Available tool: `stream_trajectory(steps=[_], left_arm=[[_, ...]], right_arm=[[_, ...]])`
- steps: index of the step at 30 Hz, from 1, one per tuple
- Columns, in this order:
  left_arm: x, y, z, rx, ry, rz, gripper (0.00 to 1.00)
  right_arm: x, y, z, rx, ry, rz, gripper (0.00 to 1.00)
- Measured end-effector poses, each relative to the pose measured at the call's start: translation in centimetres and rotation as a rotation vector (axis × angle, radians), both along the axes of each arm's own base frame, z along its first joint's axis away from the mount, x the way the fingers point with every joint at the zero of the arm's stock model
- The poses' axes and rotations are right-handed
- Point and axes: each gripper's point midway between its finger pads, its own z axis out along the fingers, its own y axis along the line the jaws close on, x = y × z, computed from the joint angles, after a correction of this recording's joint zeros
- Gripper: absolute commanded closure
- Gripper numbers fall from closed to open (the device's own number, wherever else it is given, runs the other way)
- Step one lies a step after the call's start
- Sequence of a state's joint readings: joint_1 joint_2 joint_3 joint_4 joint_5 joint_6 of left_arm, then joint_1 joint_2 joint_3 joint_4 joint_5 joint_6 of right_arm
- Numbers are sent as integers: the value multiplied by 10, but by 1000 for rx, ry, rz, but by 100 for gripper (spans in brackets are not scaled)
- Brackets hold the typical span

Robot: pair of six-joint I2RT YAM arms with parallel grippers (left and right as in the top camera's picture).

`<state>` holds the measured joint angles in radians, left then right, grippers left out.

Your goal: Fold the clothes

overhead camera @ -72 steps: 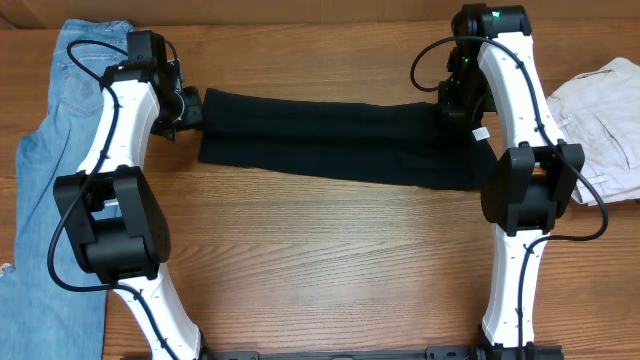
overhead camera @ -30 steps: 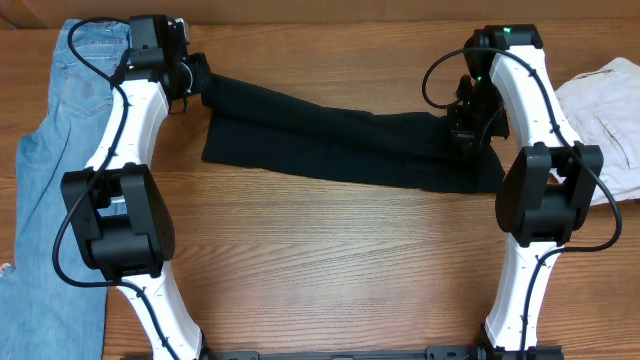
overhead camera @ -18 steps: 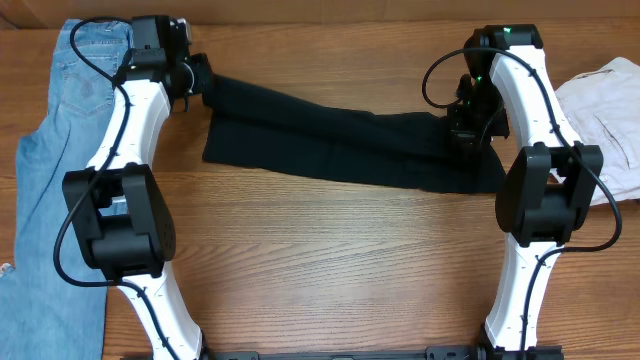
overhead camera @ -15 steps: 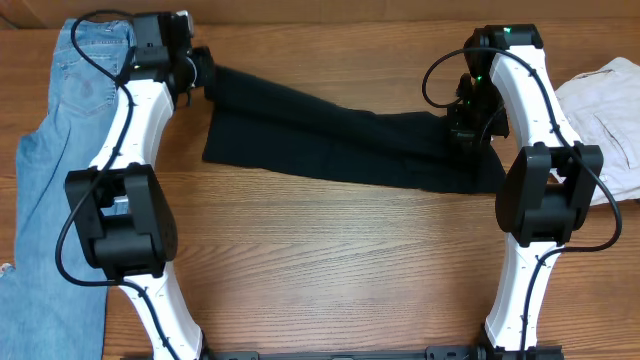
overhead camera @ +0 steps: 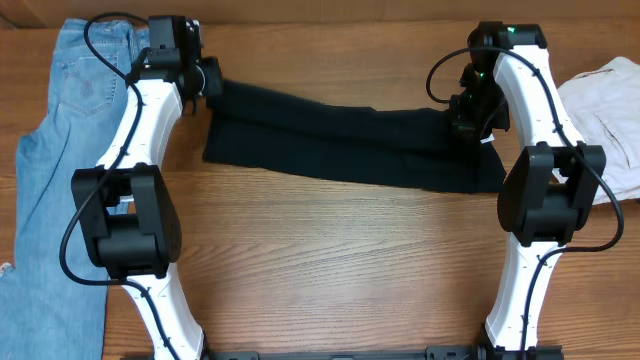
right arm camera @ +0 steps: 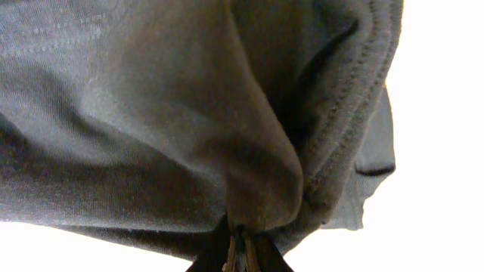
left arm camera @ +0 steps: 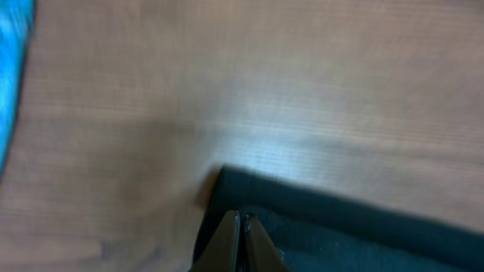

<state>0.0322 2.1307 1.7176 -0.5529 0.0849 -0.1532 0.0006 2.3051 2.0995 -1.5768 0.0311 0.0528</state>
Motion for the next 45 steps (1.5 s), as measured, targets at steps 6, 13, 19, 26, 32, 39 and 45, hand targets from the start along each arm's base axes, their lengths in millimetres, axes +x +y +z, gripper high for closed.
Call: stream_trajectory(steps=[6,13,19,26,32,39,45], left_arm=[[-29,0,-46,11,101,-8,96],[-52,0,-66,14,193,-19,96],[-64,1,-71,18,246,-16,96],[-64,1,-71,23,246,-14,93],[-65,2,-71,24,250,-13,95],[-73,2,-74,23,284,-14,92],[-78,2,-76,26,305,-12,84]], right_arm=[[-9,0,2,-4,38,-7,96],[-20,0,4,-7,81,-21,96],[-26,0,6,-7,109,-22,96],[-36,0,-2,-3,150,-25,96],[-61,1,-34,-3,243,-25,96],[-73,0,-49,-7,282,-29,95],[-75,-1,-50,-15,286,-41,57]])
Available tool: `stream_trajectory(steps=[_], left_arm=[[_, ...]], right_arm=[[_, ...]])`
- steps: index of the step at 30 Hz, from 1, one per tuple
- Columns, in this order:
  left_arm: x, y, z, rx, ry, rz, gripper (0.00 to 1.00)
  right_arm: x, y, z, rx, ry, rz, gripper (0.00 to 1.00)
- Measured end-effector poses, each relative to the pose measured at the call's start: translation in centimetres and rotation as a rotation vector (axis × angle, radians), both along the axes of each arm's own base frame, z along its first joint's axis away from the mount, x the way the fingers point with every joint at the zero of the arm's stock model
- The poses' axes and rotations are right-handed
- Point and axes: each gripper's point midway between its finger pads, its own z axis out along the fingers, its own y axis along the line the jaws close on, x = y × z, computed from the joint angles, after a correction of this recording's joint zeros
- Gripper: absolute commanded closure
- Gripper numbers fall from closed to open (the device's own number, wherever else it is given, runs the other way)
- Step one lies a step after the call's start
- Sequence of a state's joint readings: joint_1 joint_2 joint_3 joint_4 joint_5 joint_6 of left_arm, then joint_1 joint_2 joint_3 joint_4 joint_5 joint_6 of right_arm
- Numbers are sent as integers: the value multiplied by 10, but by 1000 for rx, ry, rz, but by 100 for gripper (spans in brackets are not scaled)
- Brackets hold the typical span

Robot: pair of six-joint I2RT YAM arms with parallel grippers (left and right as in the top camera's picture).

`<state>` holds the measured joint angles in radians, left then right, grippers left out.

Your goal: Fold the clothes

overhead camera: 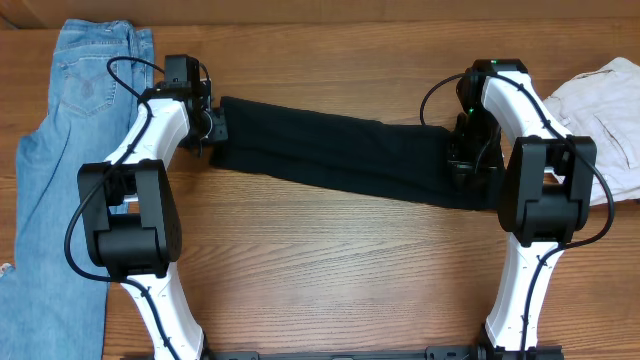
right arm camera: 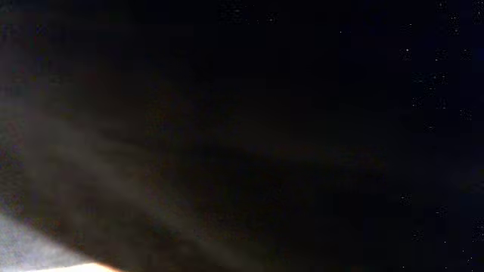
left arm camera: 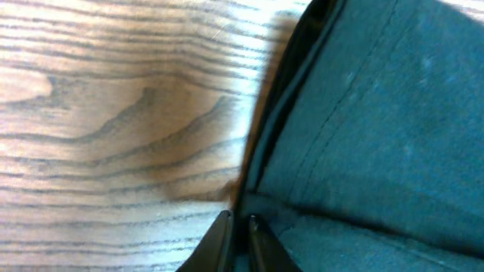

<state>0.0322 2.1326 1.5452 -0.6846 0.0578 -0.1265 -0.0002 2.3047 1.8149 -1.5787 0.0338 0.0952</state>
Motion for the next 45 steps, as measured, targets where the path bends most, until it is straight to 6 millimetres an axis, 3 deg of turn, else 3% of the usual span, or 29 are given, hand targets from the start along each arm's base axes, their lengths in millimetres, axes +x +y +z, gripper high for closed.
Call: stream_trajectory(steps=[2,5,8,10,18,21,29,42,45], left_arm=[[-2,0,-1,3,8,-1,83],[-8,0,-2,4,33,-3,76],[-15,1,-4,9,64,-12,56],[-19,1,-5,14,80,-22,51],[-35,4,-1,11,158,-20,49],[-33,6,11,11,163,-14,50],[-33,18,26,32,174,8,49],[17,0,39,-71,-37,-25,44],[24,-3,39,-91,-72,-30,49]], right_arm=[[-1,-1,0,-5,4,-3,51],[-2,-5,0,-31,7,0,51],[0,-10,2,-63,2,0,50],[7,-12,8,-77,-30,-1,50],[54,-16,83,-95,-333,-13,45],[61,-15,96,-94,-397,-18,44],[64,-16,85,-94,-402,-21,44],[62,-17,80,-95,-393,-23,44],[61,-17,80,-95,-393,-23,44]])
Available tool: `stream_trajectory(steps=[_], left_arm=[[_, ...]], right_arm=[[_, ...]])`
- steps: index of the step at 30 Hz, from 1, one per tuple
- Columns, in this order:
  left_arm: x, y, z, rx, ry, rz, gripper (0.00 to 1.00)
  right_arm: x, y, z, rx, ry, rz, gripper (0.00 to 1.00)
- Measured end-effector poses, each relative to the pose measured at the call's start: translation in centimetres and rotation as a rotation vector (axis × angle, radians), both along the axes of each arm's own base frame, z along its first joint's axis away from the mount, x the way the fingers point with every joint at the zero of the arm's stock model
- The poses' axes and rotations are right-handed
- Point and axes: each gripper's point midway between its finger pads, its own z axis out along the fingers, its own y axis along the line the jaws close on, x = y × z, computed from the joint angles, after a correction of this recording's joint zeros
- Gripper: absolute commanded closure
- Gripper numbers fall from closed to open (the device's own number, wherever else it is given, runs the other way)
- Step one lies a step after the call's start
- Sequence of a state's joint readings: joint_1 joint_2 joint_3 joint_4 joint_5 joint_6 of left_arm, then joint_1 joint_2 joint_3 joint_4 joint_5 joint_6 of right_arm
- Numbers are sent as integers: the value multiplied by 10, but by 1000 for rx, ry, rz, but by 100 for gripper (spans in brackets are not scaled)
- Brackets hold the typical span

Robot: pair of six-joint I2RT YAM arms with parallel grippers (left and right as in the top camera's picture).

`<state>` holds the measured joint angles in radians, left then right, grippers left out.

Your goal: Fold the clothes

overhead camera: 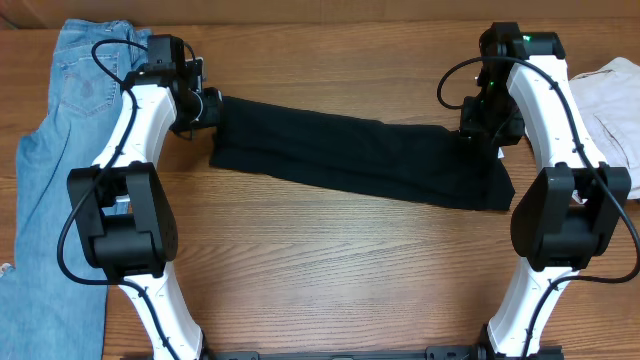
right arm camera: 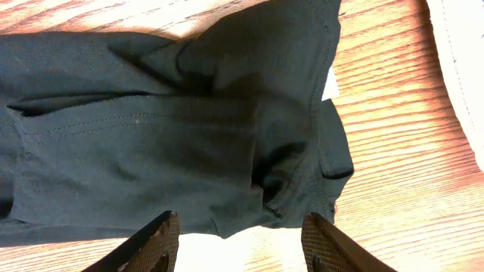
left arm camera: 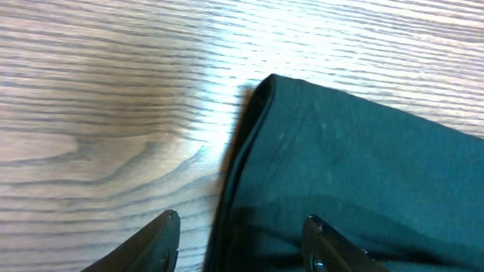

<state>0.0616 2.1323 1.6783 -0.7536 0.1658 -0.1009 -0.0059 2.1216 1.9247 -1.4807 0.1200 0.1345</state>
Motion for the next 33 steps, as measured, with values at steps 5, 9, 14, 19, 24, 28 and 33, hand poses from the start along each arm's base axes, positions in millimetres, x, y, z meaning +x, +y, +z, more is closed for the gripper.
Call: stream_trajectory(steps=[5,9,14,19,24,28,33], left_arm=[[-8,-5,-8,-26,27,-5,52],[-12,-6,-11,-34,41,-3,52],[-19,-8,-19,-50,70,18,62],[-22,-8,-24,-59,81,30,95],[-18,-7,-24,-55,63,38,96],[-24,-1,-26,-20,88,51,96],[-36,4,-30,3,141,61,96]], right_arm=[[0,0,0,0,1,0,45],[-1,0,0,0,4,0,44],[-1,0,0,0,4,0,45],[-1,0,0,0,5,0,45],[-2,0,0,0,8,1,45],[-3,0,0,0,11,0,44],[-3,0,0,0,13,1,45]])
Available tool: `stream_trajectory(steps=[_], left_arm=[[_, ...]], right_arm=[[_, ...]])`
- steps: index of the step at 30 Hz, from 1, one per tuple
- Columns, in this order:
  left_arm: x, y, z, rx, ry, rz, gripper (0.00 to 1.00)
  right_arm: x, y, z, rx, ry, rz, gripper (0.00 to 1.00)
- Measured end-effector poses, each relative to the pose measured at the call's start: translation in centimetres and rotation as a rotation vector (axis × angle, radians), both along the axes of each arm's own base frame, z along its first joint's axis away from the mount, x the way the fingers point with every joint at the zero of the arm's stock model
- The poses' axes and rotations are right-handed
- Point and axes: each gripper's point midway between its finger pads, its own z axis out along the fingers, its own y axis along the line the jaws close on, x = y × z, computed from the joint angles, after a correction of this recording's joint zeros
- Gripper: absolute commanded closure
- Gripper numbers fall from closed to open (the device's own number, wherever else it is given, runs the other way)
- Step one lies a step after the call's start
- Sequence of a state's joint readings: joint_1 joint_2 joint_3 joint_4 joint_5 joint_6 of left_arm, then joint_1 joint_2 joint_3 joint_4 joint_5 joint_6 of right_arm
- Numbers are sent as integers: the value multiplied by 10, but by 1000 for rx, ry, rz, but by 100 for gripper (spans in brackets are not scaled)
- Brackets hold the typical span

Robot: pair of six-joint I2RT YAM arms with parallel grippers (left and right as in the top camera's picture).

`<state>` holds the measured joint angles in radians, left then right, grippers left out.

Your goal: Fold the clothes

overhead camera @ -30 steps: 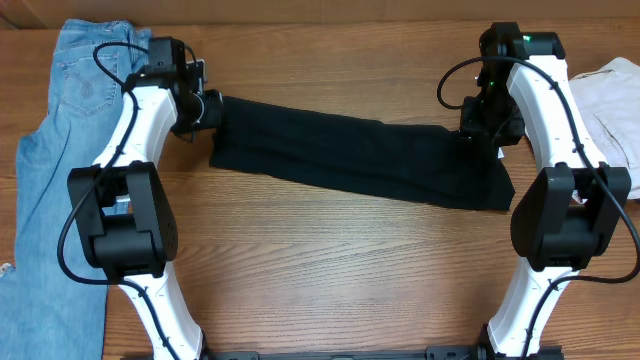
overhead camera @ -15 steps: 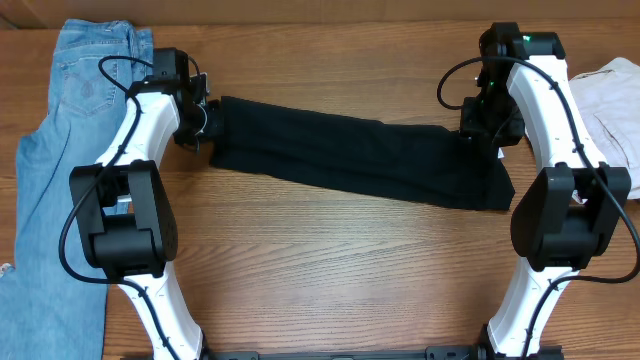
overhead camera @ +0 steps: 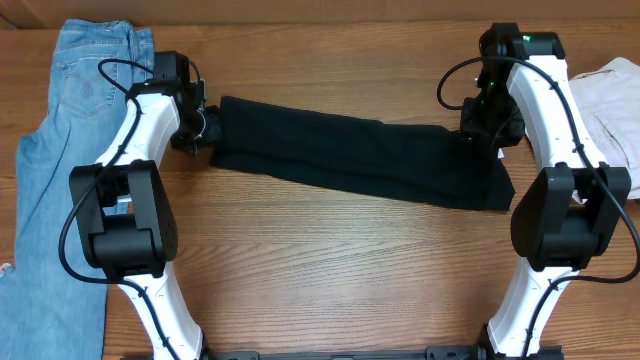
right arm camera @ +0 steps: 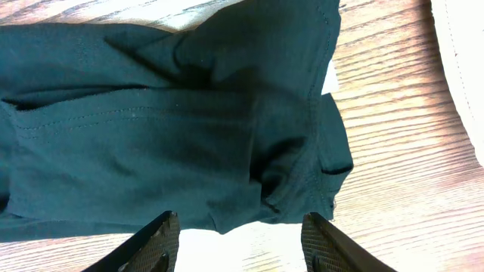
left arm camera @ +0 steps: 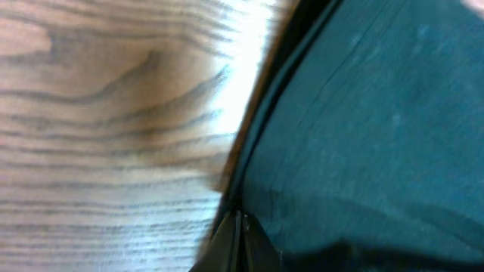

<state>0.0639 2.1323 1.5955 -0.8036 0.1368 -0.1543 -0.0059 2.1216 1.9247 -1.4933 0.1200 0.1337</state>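
Observation:
Black trousers [overhead camera: 360, 155], folded lengthwise, lie as a long band across the back of the table; their cloth fills the left wrist view [left arm camera: 363, 128] and the right wrist view [right arm camera: 166, 128]. My left gripper [overhead camera: 205, 132] is at their left end, low on the table, its fingers [left arm camera: 238, 227] shut on the cloth's edge. My right gripper [overhead camera: 487, 125] hangs open above the wider right end, nothing between its fingers [right arm camera: 242, 223].
Blue jeans [overhead camera: 65, 130] lie spread along the table's left side, behind and beside my left arm. A pale garment [overhead camera: 605, 100] lies crumpled at the right edge, next to my right arm. Bare wood shows in front of the trousers.
My left gripper was open just off the trousers' left end; now it is lower and shut on that end's edge. The right gripper is still open above the right end.
At first both grippers held the trousers' ends, shut, with the band stretched between them. Then the trousers lay flat, the left still shut on its end. After that both grippers stood open over the ends. Now the left has shut on the left edge again.

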Motion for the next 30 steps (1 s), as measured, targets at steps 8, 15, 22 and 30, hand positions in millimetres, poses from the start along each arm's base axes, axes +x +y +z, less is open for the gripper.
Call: stream_trajectory(steps=[8,15,22,30], left_arm=[[-4,19,-2,101,19,42,73],[11,18,2,86,-40,50,42],[37,13,24,52,-139,45,28],[47,2,32,-5,-182,0,28]], right_arm=[[-1,0,0,0,3,0,44],[-3,0,0,0,12,1,44],[-3,0,0,0,13,1,45],[-3,0,0,0,14,3,44]])
